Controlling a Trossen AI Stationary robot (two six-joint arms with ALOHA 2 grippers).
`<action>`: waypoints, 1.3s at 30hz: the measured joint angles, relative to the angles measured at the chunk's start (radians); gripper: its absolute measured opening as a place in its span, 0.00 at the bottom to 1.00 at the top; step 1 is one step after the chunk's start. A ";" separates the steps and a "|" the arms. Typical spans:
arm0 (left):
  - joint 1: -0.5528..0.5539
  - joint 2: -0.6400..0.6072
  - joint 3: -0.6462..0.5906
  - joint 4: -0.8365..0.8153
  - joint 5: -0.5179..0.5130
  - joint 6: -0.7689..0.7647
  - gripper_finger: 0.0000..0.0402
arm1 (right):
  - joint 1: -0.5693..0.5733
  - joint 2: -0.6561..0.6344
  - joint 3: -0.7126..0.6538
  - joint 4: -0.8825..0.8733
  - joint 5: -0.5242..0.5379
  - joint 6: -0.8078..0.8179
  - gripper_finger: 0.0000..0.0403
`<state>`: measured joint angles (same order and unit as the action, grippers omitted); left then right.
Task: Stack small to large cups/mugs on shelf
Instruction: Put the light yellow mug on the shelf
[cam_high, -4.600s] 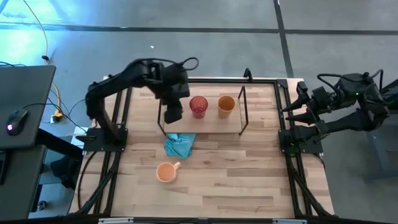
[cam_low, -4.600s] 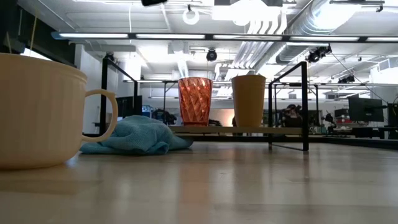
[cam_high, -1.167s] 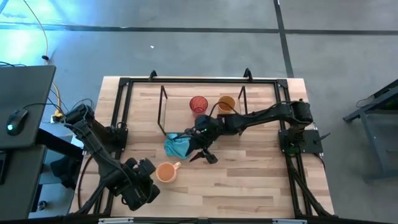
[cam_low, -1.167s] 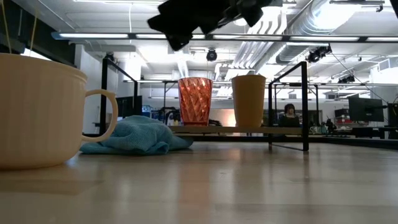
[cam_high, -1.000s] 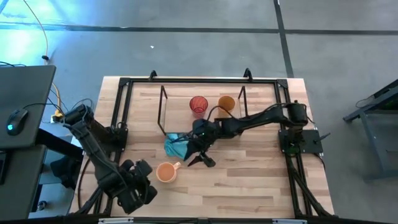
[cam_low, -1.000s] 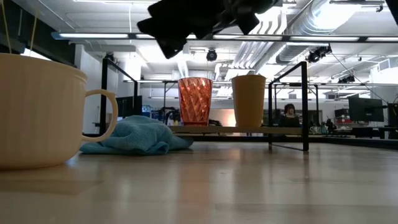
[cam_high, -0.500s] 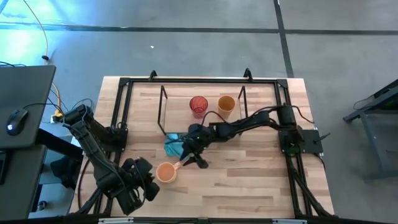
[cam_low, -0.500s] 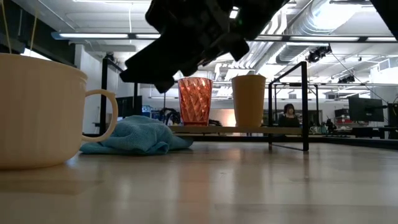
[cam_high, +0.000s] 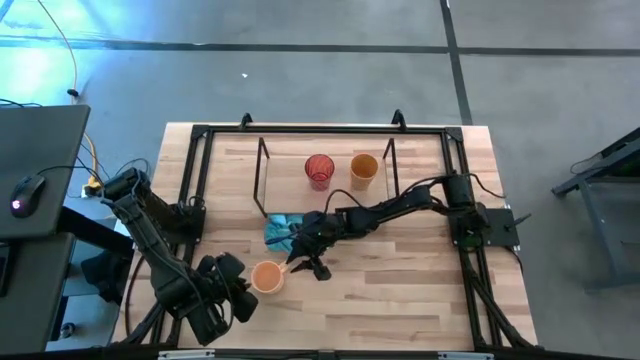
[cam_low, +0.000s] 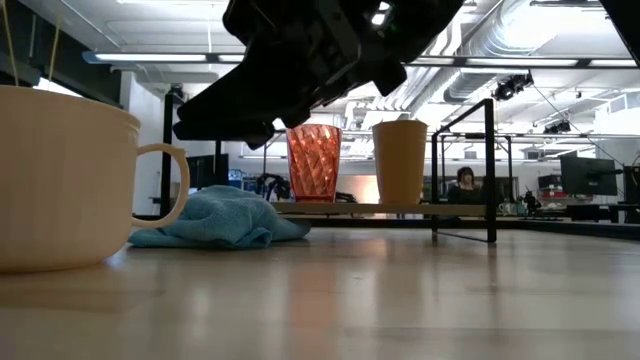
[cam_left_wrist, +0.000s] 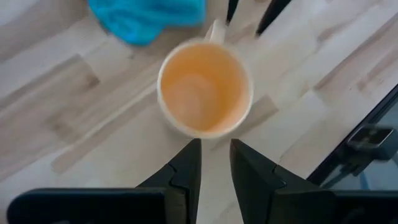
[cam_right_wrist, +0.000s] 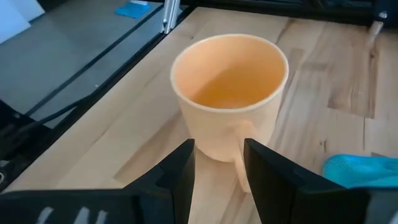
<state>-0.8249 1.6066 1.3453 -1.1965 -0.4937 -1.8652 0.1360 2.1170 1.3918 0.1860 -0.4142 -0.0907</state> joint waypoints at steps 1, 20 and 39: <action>0.000 0.000 0.000 -0.001 0.030 0.001 0.18 | 0.000 0.000 0.000 0.000 0.003 0.006 0.32; 0.069 0.007 -0.146 0.158 0.132 -0.267 0.18 | -0.018 -0.029 0.000 0.084 -0.094 0.110 0.32; 0.222 0.007 -0.146 0.104 0.177 -0.110 0.18 | -0.020 -0.031 0.000 0.080 -0.127 0.110 0.32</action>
<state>-0.6029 1.6138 1.1992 -1.0925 -0.3171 -1.9757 0.1162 2.0861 1.3918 0.2655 -0.5408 0.0191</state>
